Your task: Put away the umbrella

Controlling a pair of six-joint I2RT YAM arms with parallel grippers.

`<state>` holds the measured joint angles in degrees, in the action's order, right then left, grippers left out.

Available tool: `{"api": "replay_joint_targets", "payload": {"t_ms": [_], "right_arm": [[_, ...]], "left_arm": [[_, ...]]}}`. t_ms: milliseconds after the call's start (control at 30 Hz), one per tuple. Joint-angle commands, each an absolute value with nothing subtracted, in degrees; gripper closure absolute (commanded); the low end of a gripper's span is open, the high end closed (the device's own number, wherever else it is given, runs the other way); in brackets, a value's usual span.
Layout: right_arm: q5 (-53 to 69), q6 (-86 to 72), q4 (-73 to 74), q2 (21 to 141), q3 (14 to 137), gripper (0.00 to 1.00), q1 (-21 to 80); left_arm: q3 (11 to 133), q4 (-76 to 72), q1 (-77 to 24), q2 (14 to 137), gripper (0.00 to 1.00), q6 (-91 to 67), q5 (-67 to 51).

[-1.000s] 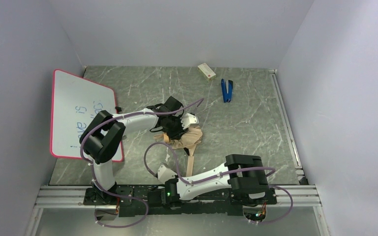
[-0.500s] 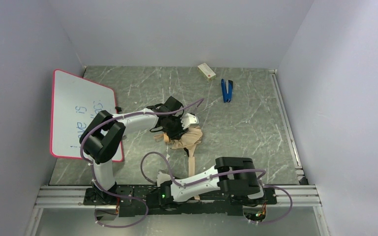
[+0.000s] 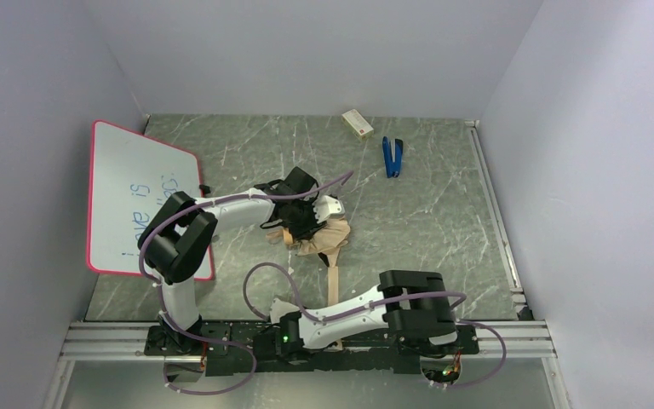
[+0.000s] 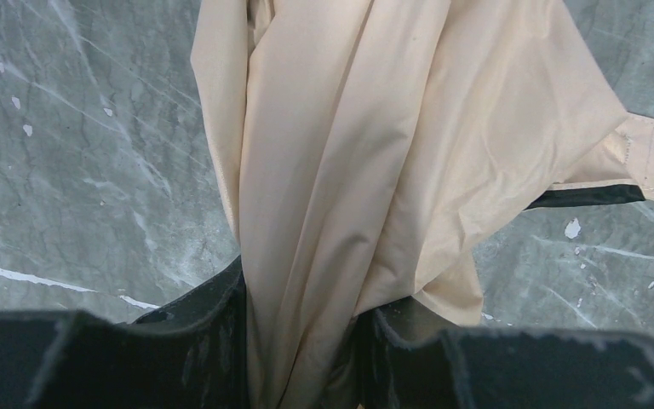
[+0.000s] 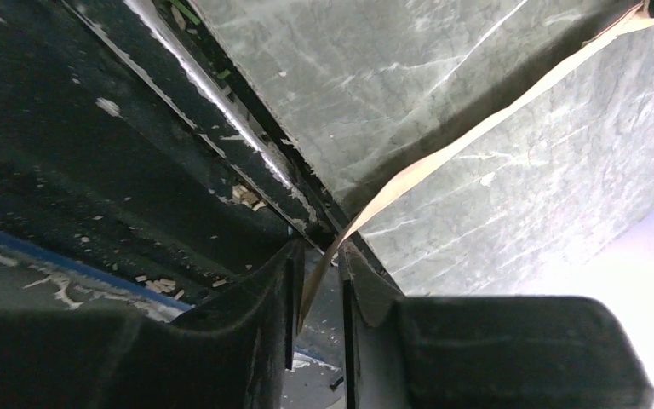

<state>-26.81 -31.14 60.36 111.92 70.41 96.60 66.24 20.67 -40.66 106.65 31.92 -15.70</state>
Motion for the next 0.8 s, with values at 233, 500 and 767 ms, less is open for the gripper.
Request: {"api": "replay_joint_targets", "payload": {"t_ms": [233, 500, 767], "right_arm": [[-26.8, -35.4, 54.5, 104.5, 70.1, 0.59, 112.2], [-36.5, -40.8, 48.6, 92.8, 64.4, 0.44, 112.7], [-43.5, -47.6, 27.5, 66.4, 42.1, 0.3, 100.2]], "left_arm": [[63.5, 19.8, -40.6, 109.6, 0.95, 34.4, -7.8], [63.7, 19.8, -40.7, 109.6, 0.95, 34.4, -7.6], [63.2, 19.1, -41.1, 109.1, 0.95, 34.7, -7.7]]}}
